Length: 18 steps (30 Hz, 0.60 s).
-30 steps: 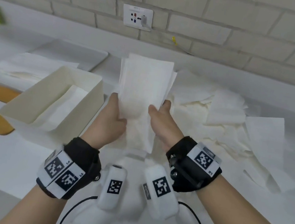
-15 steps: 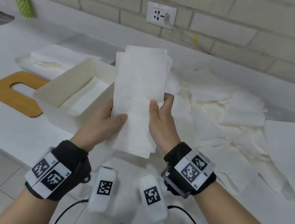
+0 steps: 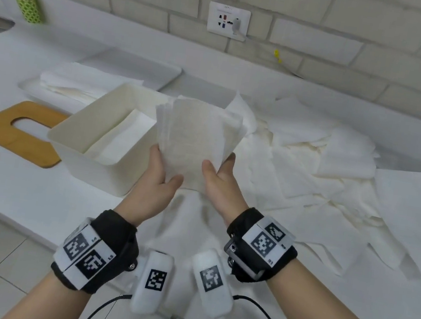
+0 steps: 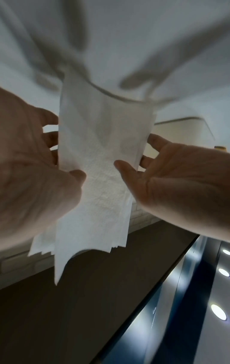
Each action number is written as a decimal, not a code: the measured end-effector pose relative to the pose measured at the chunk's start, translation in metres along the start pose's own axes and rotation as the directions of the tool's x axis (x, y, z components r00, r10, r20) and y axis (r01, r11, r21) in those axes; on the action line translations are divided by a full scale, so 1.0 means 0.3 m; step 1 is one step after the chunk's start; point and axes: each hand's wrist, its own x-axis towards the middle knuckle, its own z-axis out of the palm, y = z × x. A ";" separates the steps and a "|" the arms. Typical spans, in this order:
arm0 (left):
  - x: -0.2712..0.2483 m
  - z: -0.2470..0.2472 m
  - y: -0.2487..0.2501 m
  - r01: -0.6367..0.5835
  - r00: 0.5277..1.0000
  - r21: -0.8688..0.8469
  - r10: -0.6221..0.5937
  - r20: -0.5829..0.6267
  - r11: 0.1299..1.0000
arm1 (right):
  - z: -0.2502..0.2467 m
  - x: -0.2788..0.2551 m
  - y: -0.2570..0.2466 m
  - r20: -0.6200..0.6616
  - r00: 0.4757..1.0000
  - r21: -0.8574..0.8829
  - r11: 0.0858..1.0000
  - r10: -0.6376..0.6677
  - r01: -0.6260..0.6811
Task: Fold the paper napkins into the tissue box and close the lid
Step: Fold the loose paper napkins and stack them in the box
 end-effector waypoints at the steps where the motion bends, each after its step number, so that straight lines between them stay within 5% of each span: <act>1: -0.001 0.006 -0.009 0.025 1.000 -0.008 -0.025 -0.016 1.000 | 0.007 0.002 0.008 -0.002 1.000 -0.014 1.000 0.006 -0.006; 15: 0.021 0.042 -0.004 -0.084 0.991 -0.086 0.074 -0.111 0.993 | 0.008 0.033 0.022 -0.016 0.999 0.114 0.993 -0.040 0.042; 18: 0.039 0.044 0.013 -0.137 0.977 -0.094 0.119 -0.178 0.986 | -0.002 0.051 0.007 -0.128 0.991 0.174 0.983 -0.040 0.062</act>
